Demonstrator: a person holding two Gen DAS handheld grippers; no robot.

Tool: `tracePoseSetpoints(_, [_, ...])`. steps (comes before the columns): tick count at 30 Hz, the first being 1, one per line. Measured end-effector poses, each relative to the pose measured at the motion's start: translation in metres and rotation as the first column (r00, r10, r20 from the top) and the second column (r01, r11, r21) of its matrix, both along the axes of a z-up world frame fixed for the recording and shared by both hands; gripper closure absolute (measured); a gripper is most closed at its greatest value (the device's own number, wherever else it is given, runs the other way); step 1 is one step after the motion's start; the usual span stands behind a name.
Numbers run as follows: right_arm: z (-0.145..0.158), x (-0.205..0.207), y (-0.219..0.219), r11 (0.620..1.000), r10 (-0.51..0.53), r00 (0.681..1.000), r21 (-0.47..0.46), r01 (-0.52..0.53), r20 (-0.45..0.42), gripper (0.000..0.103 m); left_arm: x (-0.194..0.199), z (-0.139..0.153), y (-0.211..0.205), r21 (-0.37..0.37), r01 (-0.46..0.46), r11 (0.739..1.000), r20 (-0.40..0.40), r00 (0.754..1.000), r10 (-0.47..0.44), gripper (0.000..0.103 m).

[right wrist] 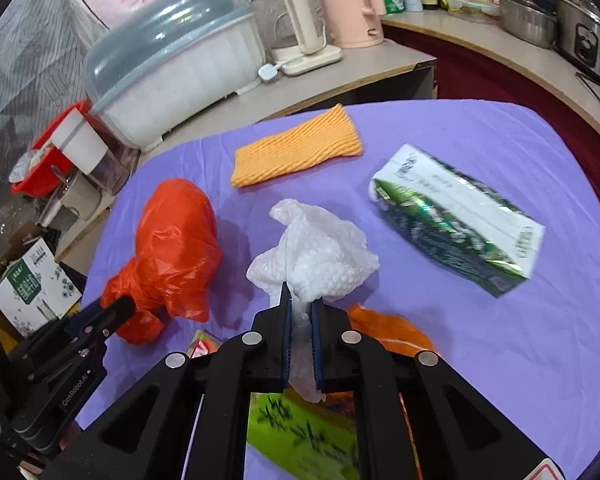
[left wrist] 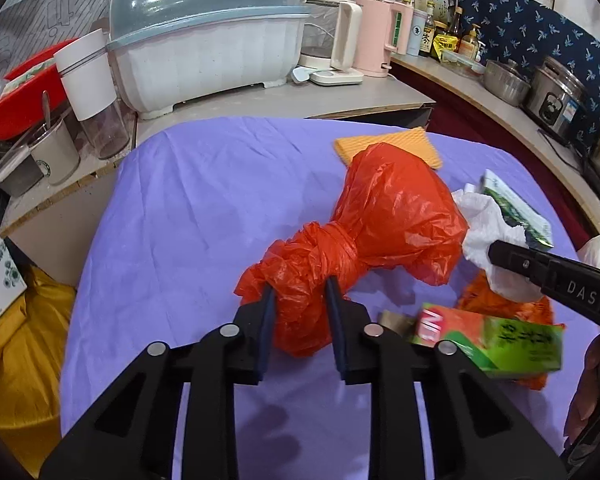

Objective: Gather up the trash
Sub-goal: 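Grasp the white tissue with the right tool while the left tool grasps the red plastic bag, then carry the tissue and red bag over the bin and open both tools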

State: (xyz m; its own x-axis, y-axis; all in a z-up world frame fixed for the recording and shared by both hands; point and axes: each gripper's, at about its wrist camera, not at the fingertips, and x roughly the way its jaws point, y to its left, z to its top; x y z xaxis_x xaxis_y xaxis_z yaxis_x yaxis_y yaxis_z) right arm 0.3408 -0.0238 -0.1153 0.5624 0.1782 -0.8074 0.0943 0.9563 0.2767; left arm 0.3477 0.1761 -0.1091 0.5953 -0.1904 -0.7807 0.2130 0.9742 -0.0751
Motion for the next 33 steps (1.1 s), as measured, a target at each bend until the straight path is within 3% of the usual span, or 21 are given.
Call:
tracePoseSetpoints(4, [0.021, -0.020, -0.021, 1.000, -0.029, 0.999, 0.003, 0.029, 0.044, 0.096, -0.019, 0.016, -0.015, -0.010, 0.001, 1.000, 0.018, 1.000, -0.001, 0.084])
tracePoseSetpoints(6, [0.031, -0.031, -0.031, 0.999, -0.043, 0.997, 0.008, 0.043, 0.062, 0.096, -0.027, 0.024, -0.023, -0.018, 0.009, 1.000, 0.024, 1.000, -0.008, 0.096])
tracePoseSetpoints(16, [0.077, -0.089, -0.087, 0.993, -0.116, 0.982, 0.024, 0.114, 0.150, 0.096, -0.070, 0.066, -0.077, -0.046, 0.085, 0.995, 0.061, 0.995, -0.082, 0.097])
tracePoseSetpoints(24, [0.092, -0.136, -0.131, 0.982, -0.191, 0.963, 0.037, 0.187, 0.191, 0.096, -0.106, 0.083, -0.118, -0.061, 0.149, 0.987, 0.075, 0.987, -0.144, 0.097])
tracePoseSetpoints(33, [0.096, -0.195, -0.209, 0.947, -0.321, 0.925, 0.059, 0.316, 0.203, 0.096, -0.137, 0.103, -0.200, -0.064, 0.277, 0.959, 0.103, 0.957, -0.270, 0.097])
